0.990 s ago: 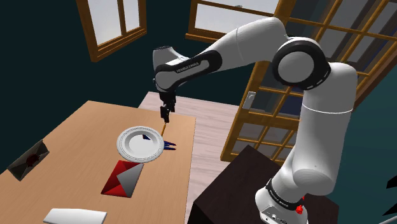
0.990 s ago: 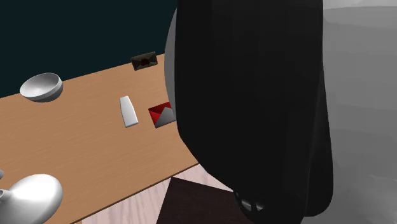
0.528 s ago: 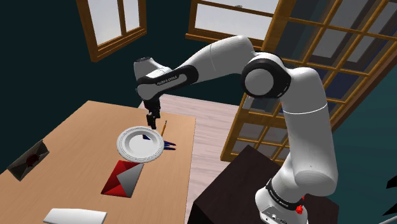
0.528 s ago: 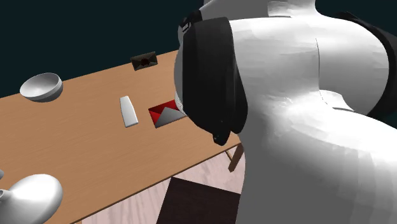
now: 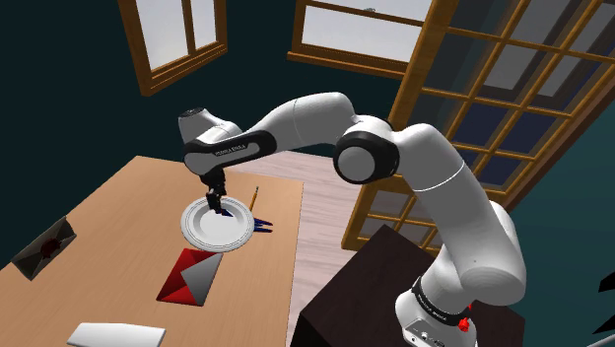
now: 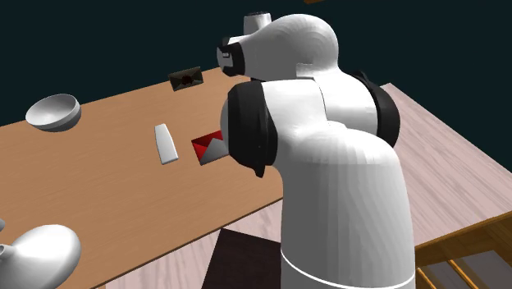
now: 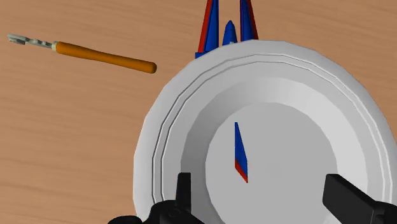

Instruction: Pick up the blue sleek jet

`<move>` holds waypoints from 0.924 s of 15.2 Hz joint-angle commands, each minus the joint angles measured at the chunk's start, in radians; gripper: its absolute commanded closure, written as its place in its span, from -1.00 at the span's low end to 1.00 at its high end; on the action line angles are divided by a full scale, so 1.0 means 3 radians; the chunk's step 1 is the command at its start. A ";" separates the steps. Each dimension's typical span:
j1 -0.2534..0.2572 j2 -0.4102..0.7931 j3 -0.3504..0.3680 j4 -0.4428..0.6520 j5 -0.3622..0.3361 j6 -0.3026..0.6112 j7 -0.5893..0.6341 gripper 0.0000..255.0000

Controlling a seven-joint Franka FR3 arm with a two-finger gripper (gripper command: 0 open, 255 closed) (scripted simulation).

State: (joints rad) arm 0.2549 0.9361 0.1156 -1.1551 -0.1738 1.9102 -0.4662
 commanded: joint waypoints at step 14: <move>0.0016 0.0252 -0.0015 0.0105 -0.0022 0.0146 -0.0003 1.00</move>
State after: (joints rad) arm 0.2598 1.0112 0.1113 -1.1221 -0.1803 1.9535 -0.4673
